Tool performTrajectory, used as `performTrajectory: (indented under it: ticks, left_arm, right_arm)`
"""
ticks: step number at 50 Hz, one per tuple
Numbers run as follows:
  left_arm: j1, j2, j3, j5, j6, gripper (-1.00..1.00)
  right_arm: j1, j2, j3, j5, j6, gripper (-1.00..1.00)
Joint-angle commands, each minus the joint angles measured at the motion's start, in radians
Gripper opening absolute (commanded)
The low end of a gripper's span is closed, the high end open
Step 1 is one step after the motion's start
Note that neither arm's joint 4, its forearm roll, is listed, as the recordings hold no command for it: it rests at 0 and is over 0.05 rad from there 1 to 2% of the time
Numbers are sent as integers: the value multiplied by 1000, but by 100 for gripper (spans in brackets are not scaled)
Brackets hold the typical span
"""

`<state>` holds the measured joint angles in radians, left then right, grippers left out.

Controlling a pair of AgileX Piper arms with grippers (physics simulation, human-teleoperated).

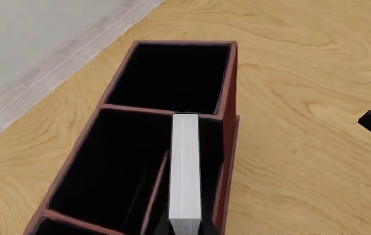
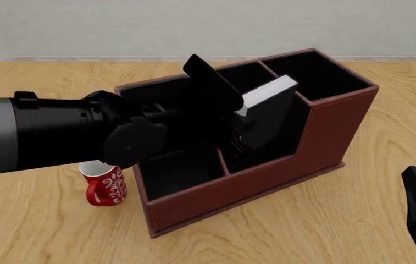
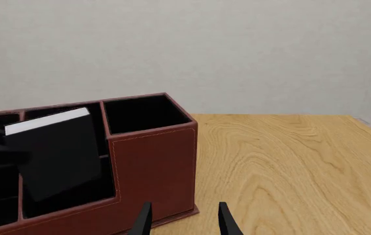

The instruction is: Pick up the book and place it in the back compartment of the caddy.

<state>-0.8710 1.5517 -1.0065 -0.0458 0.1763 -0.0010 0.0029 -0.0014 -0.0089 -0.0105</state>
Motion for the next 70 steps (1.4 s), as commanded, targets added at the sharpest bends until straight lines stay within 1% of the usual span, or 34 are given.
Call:
performTrajectory:
  ticks: [1, 23, 35, 36, 54, 70]
  left_arm:
    - [4, 33, 12, -38, 4, -100]
    - [8, 57, 10, -37, -7, -100]
    - [4, 57, 6, -31, -2, -100]
    - [3, 56, 7, -31, -1, 100]
    - [4, 58, 11, -33, 7, 100]
    - [-2, 36, 15, -8, 17, 100]
  right_arm:
    - [0, 0, 0, 0, 0, 100]
    - [0, 0, 0, 0, 0, 100]
    - [0, 0, 0, 0, 0, 100]
    - [0, 0, 0, 0, 0, 100]
    - [0, 0, 0, 0, 0, 100]
    - [0, 0, 0, 0, 0, 100]
